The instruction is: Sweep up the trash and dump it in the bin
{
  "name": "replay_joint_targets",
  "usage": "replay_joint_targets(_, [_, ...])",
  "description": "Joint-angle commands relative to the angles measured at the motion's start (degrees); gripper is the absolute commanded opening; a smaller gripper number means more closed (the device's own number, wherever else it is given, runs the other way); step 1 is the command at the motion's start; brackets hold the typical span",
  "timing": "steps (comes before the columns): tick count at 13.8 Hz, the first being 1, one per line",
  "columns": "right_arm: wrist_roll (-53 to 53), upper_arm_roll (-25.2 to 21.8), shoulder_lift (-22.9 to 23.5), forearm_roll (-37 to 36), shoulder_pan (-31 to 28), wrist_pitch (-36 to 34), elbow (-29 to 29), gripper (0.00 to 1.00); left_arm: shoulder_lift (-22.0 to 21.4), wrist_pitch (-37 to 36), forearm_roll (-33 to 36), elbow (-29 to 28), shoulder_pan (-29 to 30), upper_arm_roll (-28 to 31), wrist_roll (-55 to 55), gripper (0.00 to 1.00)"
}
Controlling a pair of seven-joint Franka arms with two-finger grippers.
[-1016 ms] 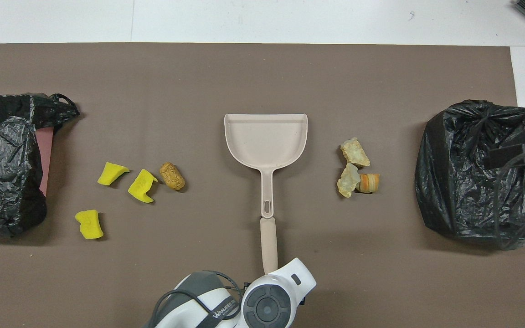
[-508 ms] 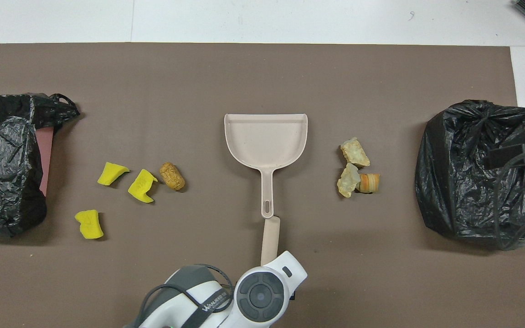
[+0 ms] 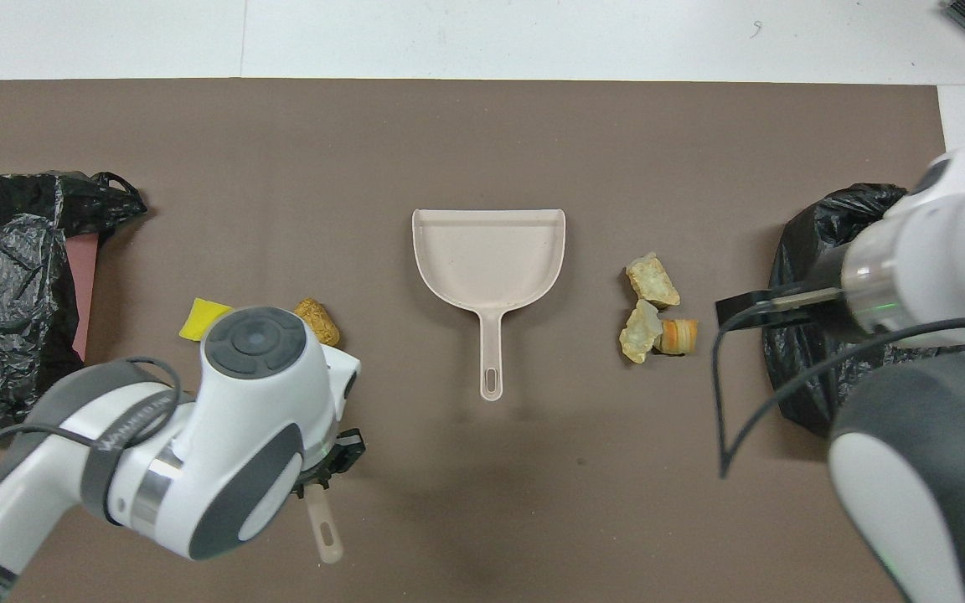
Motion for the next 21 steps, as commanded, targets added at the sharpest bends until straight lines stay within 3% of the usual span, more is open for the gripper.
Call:
replay_joint_targets(1, [8.5,0.2,3.7,0.9,7.0,3.9,-2.8,1.0,-1.8,-5.5,2.9,0.5,7.2,-0.7,-2.6,0.0])
replay_joint_targets(5, [22.4,0.2,15.0,0.9,15.9,16.9,-2.8,1.0,-8.1,-3.7,8.8,-9.4,13.4,-0.7,-1.6,0.0])
replay_joint_targets(8, [28.2,0.2,22.1,1.1,19.6,27.3,-2.6,1.0,-14.3,2.2,10.6,-18.7,18.7,-0.7,6.0,0.0])
replay_joint_targets(12, [28.4,0.3,24.2,1.0,20.7,26.2,-3.0,1.0,-15.8,11.1,10.6,-24.2,22.0,-0.7,12.4,0.0])
replay_joint_targets(15, [28.7,0.3,24.0,0.6,22.0,23.5,-2.1,1.0,-12.1,18.5,9.6,-24.0,21.3,-0.8,16.1,0.0])
replay_joint_targets(16, [28.1,0.2,24.0,0.7,21.8,23.8,-2.3,0.94,-11.1,21.0,7.6,-23.5,21.2,-0.8,17.9,0.0])
replay_joint_targets(19, [27.9,0.3,23.9,1.0,21.8,24.7,-2.8,0.35,-8.7,27.3,3.1,-22.8,19.7,-0.9,23.8,0.0])
replay_joint_targets(20, [28.3,0.3,23.9,1.0,21.8,24.6,-2.8,0.1,-6.1,29.1,1.7,-21.4,18.2,-0.9,25.6,0.0])
replay_joint_targets(21, [28.4,0.2,23.9,1.0,21.8,24.6,-2.8,0.0,-4.2,30.3,0.5,-19.5,17.7,-0.9,27.2,0.0])
